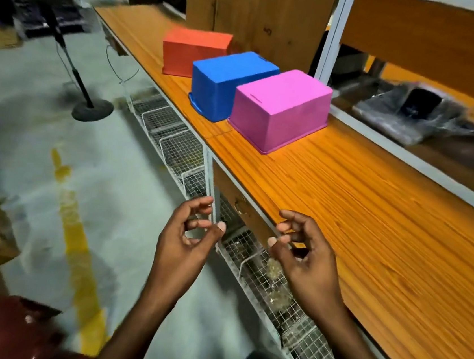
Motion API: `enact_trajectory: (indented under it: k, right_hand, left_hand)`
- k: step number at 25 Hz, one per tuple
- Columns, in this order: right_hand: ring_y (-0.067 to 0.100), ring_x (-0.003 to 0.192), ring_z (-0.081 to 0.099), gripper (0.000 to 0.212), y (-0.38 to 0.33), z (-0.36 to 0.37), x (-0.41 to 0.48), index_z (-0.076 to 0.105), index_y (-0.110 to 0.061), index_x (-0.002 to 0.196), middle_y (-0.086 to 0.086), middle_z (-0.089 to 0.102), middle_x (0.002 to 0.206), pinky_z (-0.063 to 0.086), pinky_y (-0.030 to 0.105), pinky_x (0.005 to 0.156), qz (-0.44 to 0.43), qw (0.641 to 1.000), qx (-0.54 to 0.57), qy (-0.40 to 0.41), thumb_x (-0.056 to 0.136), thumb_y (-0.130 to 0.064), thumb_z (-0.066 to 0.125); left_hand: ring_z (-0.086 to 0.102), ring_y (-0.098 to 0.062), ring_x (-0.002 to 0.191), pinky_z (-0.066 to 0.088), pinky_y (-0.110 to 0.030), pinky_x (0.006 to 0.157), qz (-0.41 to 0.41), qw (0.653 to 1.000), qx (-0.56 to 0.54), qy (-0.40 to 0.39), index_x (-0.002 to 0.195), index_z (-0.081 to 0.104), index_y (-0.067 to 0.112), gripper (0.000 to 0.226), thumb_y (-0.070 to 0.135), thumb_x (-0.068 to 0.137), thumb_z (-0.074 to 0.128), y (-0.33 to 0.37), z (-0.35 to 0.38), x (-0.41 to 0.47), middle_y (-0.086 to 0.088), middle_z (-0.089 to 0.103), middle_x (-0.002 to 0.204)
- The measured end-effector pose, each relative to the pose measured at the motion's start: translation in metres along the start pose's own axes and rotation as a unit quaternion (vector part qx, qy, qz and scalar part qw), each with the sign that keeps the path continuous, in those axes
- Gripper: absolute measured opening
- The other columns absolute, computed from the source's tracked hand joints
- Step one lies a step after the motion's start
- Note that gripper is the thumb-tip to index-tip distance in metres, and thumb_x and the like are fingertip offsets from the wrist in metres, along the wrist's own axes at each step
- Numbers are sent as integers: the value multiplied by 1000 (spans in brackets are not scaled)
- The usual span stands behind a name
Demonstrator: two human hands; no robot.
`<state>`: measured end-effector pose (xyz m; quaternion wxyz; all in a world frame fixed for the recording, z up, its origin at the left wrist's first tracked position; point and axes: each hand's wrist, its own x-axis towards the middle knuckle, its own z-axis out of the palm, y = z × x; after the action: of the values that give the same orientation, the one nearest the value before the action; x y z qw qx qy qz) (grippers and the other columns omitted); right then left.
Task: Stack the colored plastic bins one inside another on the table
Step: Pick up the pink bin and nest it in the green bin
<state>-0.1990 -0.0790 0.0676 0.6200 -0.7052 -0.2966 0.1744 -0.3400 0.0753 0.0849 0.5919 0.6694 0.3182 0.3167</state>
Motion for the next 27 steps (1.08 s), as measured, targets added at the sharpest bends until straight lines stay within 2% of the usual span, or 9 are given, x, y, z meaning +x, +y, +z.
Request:
enact_trajectory:
  k: [4, 9, 12, 15, 18, 20, 22, 23, 27]
  right_hand:
    - [10, 93, 65, 44, 2, 25, 76, 64, -33, 123, -14, 66, 104, 56, 27, 73, -16, 999, -27, 23, 90, -7, 76]
    - [13, 93, 66, 41, 31, 35, 195, 67, -33, 118, -11, 69, 105, 53, 28, 69, -19, 996, -47, 73, 87, -9, 78]
    - [15, 92, 68, 36, 41, 40, 262, 67, -33, 114, -10, 69, 104, 48, 19, 61, -14, 993, -39, 114, 87, -11, 79]
    - [15, 98, 68, 35, 45, 43, 312, 67, -32, 116, -8, 69, 110, 44, 12, 60, 8, 988, -50, 145, 87, -17, 79]
    - [9, 105, 68, 38, 52, 53, 348, 65, -36, 119, -10, 68, 119, 49, 13, 65, 25, 979, -62, 192, 87, -23, 80]
    - [7, 108, 67, 40, 61, 63, 364, 63, -35, 121, -11, 68, 124, 52, 16, 73, 39, 969, -66, 235, 85, -35, 80]
    - [5, 111, 67, 56, 69, 76, 375, 60, -32, 127, -14, 67, 129, 56, 28, 87, 66, 958, -68, 270, 79, -56, 76]
    - [5, 112, 67, 65, 72, 84, 378, 59, -31, 130, -14, 66, 131, 56, 33, 93, 81, 953, -64, 285, 76, -64, 73]
    - [2, 120, 64, 68, 77, 114, 390, 56, -36, 133, -19, 65, 133, 56, 41, 99, 115, 935, -38, 332, 73, -64, 72]
  left_hand:
    - [68, -7, 101, 53, -14, 73, -3, 999, -6, -38, 123, 66, 31, 39, 16, 89, 77, -11, -1, 94, 8, 69, 119]
    - [67, -5, 96, 52, -12, 74, -1, 998, -22, -62, 121, 68, 25, 37, 11, 88, 77, -23, 24, 217, 0, 69, 119]
    - [66, -1, 94, 53, -14, 77, 11, 997, -20, -75, 121, 67, 26, 36, 10, 90, 75, -19, 39, 288, 2, 69, 116]
    - [67, -3, 102, 54, -21, 85, 18, 995, -13, -94, 120, 68, 29, 33, 12, 91, 73, -16, 50, 355, 7, 70, 118]
    - [65, -5, 116, 52, -22, 92, 36, 991, -1, -131, 120, 67, 34, 34, 15, 92, 73, -25, 61, 427, 8, 68, 125]
    - [58, -6, 126, 46, -14, 95, 56, 989, 19, -138, 127, 63, 35, 41, 17, 92, 73, -38, 70, 468, 8, 61, 136]
    - [51, -4, 131, 40, -3, 92, 56, 987, 42, -146, 141, 55, 29, 53, 18, 93, 73, -51, 77, 500, 7, 50, 145]
    - [47, -5, 134, 38, -3, 94, 53, 985, 51, -153, 146, 50, 27, 58, 19, 93, 72, -57, 78, 511, 7, 46, 148]
    - [45, -12, 143, 38, -35, 118, 9, 973, 37, -229, 152, 43, 25, 73, 40, 88, 75, -83, 85, 548, 3, 47, 156]
